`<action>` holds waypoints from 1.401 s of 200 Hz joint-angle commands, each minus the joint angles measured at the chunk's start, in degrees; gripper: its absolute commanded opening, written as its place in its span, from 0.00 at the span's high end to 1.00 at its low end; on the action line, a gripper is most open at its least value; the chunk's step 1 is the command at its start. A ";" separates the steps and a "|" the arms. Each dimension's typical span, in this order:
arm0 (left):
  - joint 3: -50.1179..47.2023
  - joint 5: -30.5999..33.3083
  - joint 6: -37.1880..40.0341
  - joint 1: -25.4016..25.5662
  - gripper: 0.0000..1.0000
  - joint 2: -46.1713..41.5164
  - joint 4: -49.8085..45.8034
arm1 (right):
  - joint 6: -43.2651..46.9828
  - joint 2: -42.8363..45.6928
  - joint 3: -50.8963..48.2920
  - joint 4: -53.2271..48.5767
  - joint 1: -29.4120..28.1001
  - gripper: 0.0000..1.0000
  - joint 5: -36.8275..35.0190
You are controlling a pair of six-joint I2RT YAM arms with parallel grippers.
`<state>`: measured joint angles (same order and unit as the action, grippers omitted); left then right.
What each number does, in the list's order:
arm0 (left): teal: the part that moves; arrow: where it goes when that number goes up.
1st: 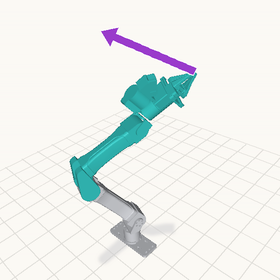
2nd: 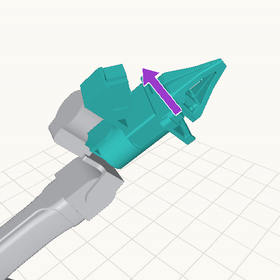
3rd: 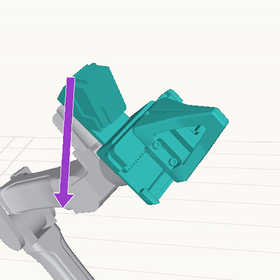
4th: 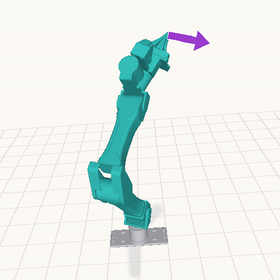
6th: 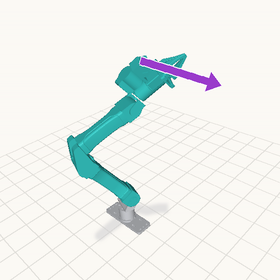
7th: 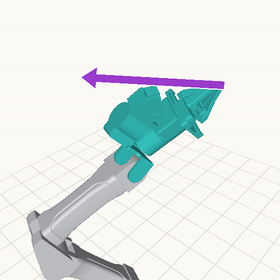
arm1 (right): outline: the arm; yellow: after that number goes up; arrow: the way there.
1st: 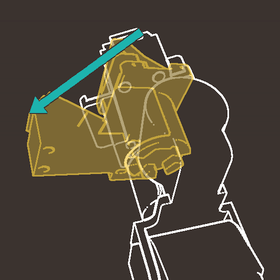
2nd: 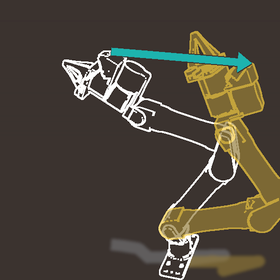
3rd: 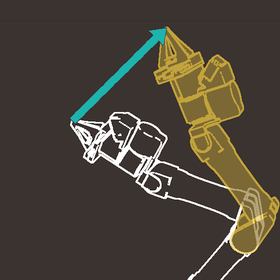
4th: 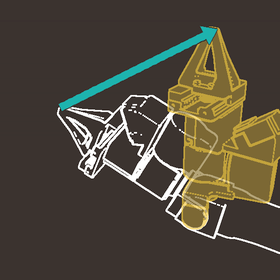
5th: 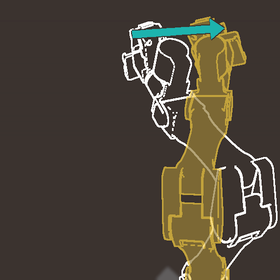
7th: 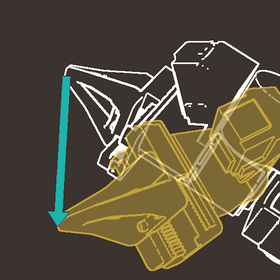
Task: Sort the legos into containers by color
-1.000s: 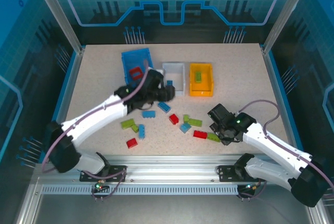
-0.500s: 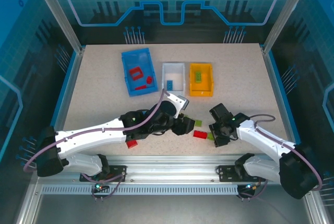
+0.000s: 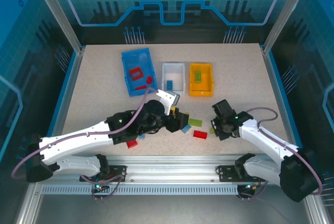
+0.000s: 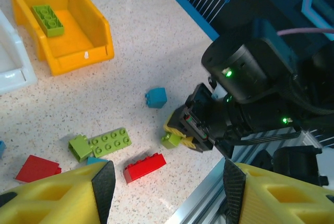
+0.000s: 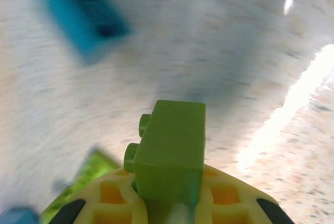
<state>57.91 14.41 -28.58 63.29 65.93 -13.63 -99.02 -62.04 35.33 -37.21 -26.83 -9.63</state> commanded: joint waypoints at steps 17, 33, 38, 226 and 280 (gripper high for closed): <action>1.00 2.50 -1.39 0.32 0.39 -0.79 0.34 | 24.26 -2.63 13.26 2.79 0.99 0.98 -7.35; 1.36 2.52 -1.48 0.34 0.39 0.10 0.53 | 31.87 -9.57 22.00 2.84 1.23 0.99 -7.23; 1.61 2.53 -1.57 0.32 0.39 0.44 0.59 | 34.13 -12.25 24.51 2.87 1.38 0.99 -6.93; 1.41 1.56 -3.67 0.30 0.38 6.62 0.05 | 59.06 -47.09 55.46 -2.93 8.40 0.55 5.51; 2.41 2.35 -3.98 0.30 0.37 7.37 -2.98 | 60.96 -34.78 52.19 -4.04 8.12 0.53 1.18</action>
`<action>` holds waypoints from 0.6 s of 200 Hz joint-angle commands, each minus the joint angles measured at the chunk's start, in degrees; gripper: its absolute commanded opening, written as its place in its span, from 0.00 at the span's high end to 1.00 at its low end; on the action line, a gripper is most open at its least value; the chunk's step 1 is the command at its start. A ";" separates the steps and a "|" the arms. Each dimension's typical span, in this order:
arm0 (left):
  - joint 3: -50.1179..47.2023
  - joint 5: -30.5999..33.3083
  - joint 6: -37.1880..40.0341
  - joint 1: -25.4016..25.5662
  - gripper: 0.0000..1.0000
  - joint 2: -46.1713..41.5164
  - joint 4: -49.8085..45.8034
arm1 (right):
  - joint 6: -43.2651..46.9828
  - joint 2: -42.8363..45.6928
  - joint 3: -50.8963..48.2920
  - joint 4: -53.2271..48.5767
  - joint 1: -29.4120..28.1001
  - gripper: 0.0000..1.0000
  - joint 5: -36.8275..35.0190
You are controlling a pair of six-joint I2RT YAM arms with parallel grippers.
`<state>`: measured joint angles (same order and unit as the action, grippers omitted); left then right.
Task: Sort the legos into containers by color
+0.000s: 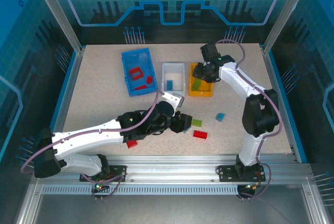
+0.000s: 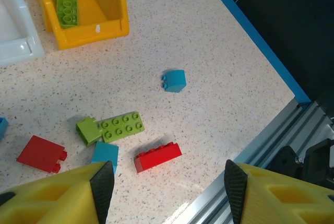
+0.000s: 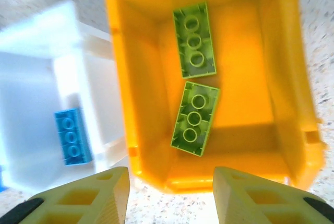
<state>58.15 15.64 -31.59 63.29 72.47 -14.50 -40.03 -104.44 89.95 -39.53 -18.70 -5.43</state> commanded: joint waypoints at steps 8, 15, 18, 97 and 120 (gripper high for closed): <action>2.32 1.30 -0.93 0.29 0.37 0.75 -2.67 | 2.68 10.17 -3.86 -1.82 -0.24 0.52 -3.96; 2.42 2.02 -0.93 0.30 0.37 0.51 -3.45 | 3.29 12.32 -5.30 -2.07 -0.56 0.52 -4.92; 2.46 2.43 -1.00 0.26 0.36 0.37 -3.99 | 3.59 13.28 -5.97 -2.15 -0.75 0.51 -5.22; -4.30 3.40 -6.20 -1.85 0.35 -7.29 -8.00 | 2.35 31.67 -33.69 -4.91 3.77 0.29 -3.08; -7.87 4.29 -8.26 -1.90 0.35 -10.62 -6.16 | 2.68 28.02 -37.57 -2.53 5.68 0.27 0.02</action>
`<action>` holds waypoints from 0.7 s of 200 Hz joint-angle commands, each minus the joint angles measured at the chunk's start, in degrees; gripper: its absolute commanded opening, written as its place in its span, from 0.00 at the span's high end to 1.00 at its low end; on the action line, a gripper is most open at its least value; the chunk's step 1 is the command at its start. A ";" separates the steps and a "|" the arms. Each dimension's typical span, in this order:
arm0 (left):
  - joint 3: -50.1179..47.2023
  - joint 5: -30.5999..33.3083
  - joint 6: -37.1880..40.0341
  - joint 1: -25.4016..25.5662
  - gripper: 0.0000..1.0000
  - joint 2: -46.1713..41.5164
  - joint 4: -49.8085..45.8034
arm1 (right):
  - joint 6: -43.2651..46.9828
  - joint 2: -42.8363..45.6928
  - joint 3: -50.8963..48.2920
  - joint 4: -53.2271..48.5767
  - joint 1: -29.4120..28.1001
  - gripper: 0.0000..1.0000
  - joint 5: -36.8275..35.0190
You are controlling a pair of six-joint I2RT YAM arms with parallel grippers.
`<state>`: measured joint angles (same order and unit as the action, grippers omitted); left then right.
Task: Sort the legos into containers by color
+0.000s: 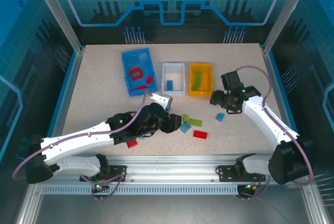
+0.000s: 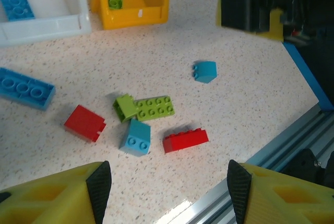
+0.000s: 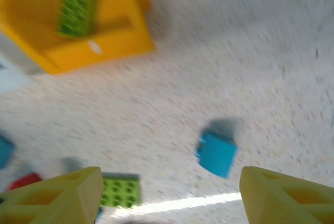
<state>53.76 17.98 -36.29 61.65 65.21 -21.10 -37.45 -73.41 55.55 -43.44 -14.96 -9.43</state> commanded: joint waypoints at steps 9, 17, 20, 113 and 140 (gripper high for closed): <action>-4.65 2.98 -4.87 -0.30 0.35 -4.72 0.70 | 0.19 -5.18 -3.89 2.37 2.42 0.27 4.82; -5.67 3.82 -5.87 -0.30 0.35 -5.80 0.86 | 0.09 -7.38 -4.20 3.01 2.78 0.28 5.36; -6.06 4.08 -6.23 -0.41 0.34 -6.21 0.97 | 0.02 -8.04 -4.22 3.21 2.76 0.28 5.43; -14.67 -1.98 -15.13 -5.96 0.27 -12.80 6.63 | -4.20 -19.56 -5.46 7.49 3.80 0.48 3.86; -15.15 -1.95 -15.35 -6.97 0.27 -14.43 6.12 | -4.18 -19.44 -5.46 8.54 3.49 0.64 3.09</action>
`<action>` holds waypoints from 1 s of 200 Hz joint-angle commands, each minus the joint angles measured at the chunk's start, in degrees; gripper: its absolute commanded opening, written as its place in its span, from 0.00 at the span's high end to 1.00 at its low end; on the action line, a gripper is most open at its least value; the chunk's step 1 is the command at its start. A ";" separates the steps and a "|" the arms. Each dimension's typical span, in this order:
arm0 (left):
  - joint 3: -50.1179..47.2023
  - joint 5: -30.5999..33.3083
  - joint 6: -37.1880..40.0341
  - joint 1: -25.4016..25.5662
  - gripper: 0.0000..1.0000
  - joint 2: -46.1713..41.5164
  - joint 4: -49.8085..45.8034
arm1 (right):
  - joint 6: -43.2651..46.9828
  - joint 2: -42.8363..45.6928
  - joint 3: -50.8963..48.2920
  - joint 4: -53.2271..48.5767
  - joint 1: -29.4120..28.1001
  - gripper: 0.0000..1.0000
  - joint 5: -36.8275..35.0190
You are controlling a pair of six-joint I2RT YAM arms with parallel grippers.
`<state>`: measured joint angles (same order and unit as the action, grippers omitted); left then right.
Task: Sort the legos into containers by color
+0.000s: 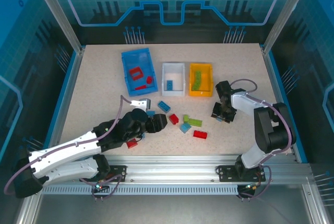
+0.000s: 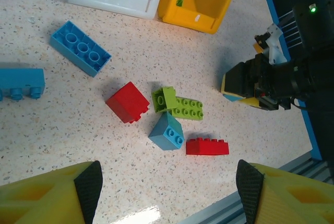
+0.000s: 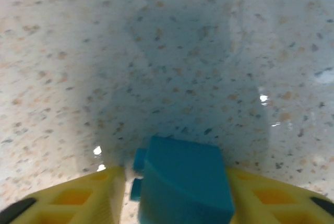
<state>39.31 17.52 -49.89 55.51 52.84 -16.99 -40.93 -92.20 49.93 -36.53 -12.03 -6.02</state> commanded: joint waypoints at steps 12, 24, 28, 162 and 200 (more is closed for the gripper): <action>0.48 -0.16 -0.96 -1.09 0.27 -2.95 -0.48 | -0.03 0.78 0.11 1.36 -0.84 0.70 -2.00; 2.92 2.81 0.27 -1.16 0.27 -3.82 -4.98 | 1.11 3.16 3.51 -0.05 -4.41 0.73 -4.92; 4.13 4.30 0.45 -1.17 0.28 -3.92 -7.08 | 1.41 4.04 4.52 -0.77 -6.07 0.73 -6.22; 17.47 15.24 4.42 -6.47 0.28 1.31 -21.49 | 3.80 -37.68 69.38 -23.34 -24.35 0.71 -17.50; 16.44 14.54 4.27 -6.46 0.28 1.48 -22.05 | 1.51 -43.54 73.07 -24.53 -23.65 0.67 -16.20</action>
<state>55.11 31.29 -46.54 49.39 54.33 -37.54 -37.47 -133.16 120.01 -56.23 -36.42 -21.63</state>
